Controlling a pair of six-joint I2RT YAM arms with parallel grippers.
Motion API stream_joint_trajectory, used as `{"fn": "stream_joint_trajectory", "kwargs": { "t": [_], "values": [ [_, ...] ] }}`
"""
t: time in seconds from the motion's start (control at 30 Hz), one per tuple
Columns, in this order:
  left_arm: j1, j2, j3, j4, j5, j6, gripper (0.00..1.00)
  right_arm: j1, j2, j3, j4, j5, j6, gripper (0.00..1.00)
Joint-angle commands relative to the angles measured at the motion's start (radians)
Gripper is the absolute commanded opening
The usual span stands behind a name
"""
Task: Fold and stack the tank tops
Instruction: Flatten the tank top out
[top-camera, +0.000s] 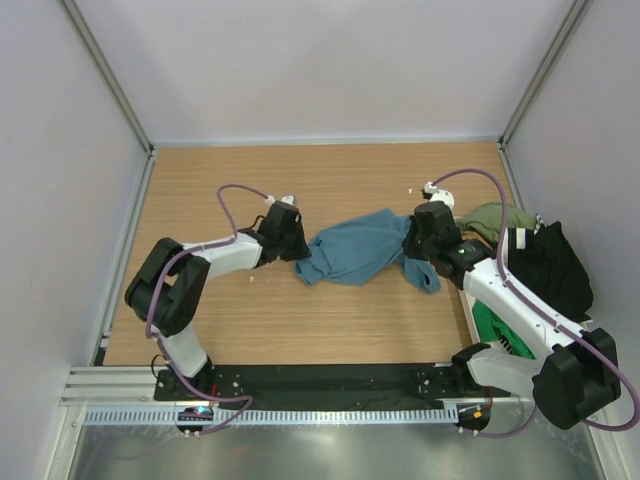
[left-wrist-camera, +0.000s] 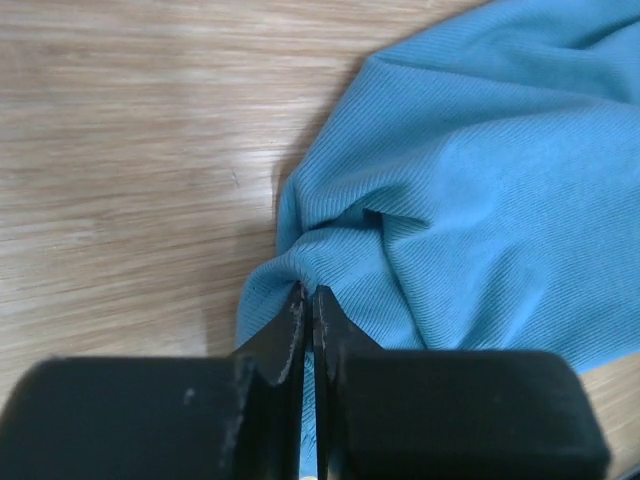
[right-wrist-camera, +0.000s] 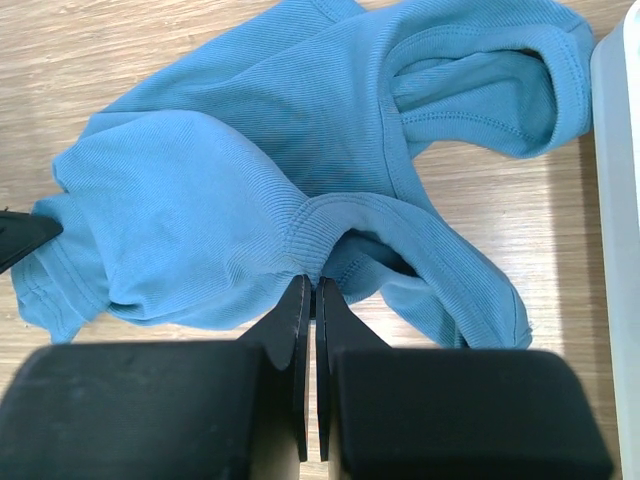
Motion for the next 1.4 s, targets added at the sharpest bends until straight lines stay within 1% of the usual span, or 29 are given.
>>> {"fn": "stream_joint_trajectory", "kwargs": {
  "t": [0.0, 0.03, 0.07, 0.1, 0.17, 0.2, 0.3, 0.33, 0.37, 0.4, 0.43, 0.47, 0.5, 0.53, 0.6, 0.7, 0.77, 0.8, 0.83, 0.87, 0.9, 0.93, 1.0, 1.03, 1.1, 1.23, 1.37],
  "values": [
    [0.052, -0.025, 0.029, 0.015, 0.021, 0.022, 0.0, -0.004, -0.019, 0.016, 0.005, 0.038, 0.012, 0.01],
    [0.078, -0.05, 0.015, 0.016, 0.023, 0.022, 0.0, -0.005, -0.022, 0.018, 0.001, 0.039, 0.01, 0.01],
    [0.13, -0.079, -0.018, 0.016, 0.02, 0.023, 0.0, -0.007, -0.031, 0.023, -0.011, 0.042, 0.009, 0.01],
    [0.155, -0.155, -0.038, 0.015, -0.015, 0.023, 0.0, -0.007, -0.036, 0.024, -0.018, 0.05, 0.007, 0.01],
    [0.209, -0.238, -0.106, 0.015, -0.096, 0.025, 0.0, -0.008, -0.061, 0.024, -0.028, 0.058, 0.002, 0.01],
    [0.219, -0.309, -0.124, 0.016, -0.148, 0.026, 0.0, -0.007, -0.069, 0.023, -0.03, 0.058, 0.004, 0.01],
    [0.236, -0.41, -0.169, 0.01, -0.248, 0.043, 0.0, -0.007, -0.094, 0.013, -0.032, 0.018, 0.008, 0.01],
    [0.235, -0.421, -0.176, 0.008, -0.264, 0.048, 0.09, -0.007, -0.097, 0.013, -0.032, 0.009, 0.01, 0.01],
    [0.236, -0.43, -0.18, 0.005, -0.278, 0.048, 0.27, -0.008, -0.095, 0.012, -0.032, -0.002, 0.01, 0.01],
    [0.236, -0.438, -0.18, 0.001, -0.29, 0.055, 0.49, -0.008, -0.089, 0.013, -0.033, -0.029, 0.007, 0.01],
    [0.236, -0.443, -0.18, -0.011, -0.334, 0.046, 0.89, -0.008, -0.088, 0.013, -0.036, -0.045, 0.007, 0.01],
    [0.236, -0.443, -0.181, -0.022, -0.345, 0.039, 0.98, -0.007, -0.082, 0.013, -0.038, -0.066, -0.004, 0.01],
    [0.236, -0.443, -0.181, -0.022, -0.341, 0.049, 1.0, -0.007, -0.077, 0.013, -0.036, -0.088, -0.007, 0.01],
    [0.233, -0.446, -0.178, -0.021, -0.301, 0.058, 1.0, -0.007, -0.063, 0.013, -0.038, -0.117, -0.008, 0.01],
    [0.22, -0.449, -0.177, -0.024, -0.287, 0.068, 1.0, -0.007, -0.057, 0.012, -0.039, -0.128, -0.018, 0.01],
    [0.174, -0.479, -0.175, -0.053, -0.255, 0.069, 0.91, -0.008, -0.042, 0.018, -0.035, -0.126, -0.022, 0.01],
    [0.131, -0.519, -0.173, -0.111, -0.233, 0.048, 0.81, -0.007, -0.034, 0.024, -0.038, -0.12, -0.024, 0.01],
    [0.117, -0.535, -0.173, -0.139, -0.223, 0.037, 0.7, -0.007, -0.031, 0.024, -0.035, -0.119, -0.024, 0.01],
    [0.094, -0.555, -0.186, -0.157, -0.206, 0.023, 0.65, -0.008, -0.029, 0.024, -0.032, -0.117, -0.024, 0.01],
    [0.083, -0.599, -0.198, -0.183, -0.186, -0.004, 0.52, -0.007, -0.026, 0.024, -0.035, -0.114, -0.022, 0.01],
    [0.072, -0.62, -0.213, -0.185, -0.14, -0.021, 0.43, -0.008, -0.025, 0.023, -0.033, -0.114, -0.022, 0.01],
    [0.047, -0.642, -0.25, -0.189, -0.129, -0.055, 0.34, -0.007, -0.023, 0.024, -0.03, -0.113, -0.022, 0.01],
    [0.02, -0.668, -0.273, -0.203, -0.106, -0.083, 0.33, -0.007, -0.014, 0.024, -0.025, -0.116, -0.022, 0.01],
    [0.0, -0.664, -0.279, -0.226, -0.1, -0.089, 0.39, -0.008, -0.014, 0.023, -0.022, -0.117, -0.022, 0.01],
    [-0.009, -0.623, -0.276, -0.239, -0.066, -0.092, 0.48, -0.007, -0.005, 0.02, -0.019, -0.125, -0.019, 0.01],
    [-0.033, -0.537, -0.267, -0.19, -0.026, -0.101, 0.48, -0.007, 0.0, 0.015, -0.009, -0.14, -0.01, 0.01],
    [-0.079, -0.461, -0.221, -0.16, -0.026, -0.109, 0.45, -0.008, 0.012, 0.032, -0.013, -0.163, -0.013, 0.01]
  ]
}}
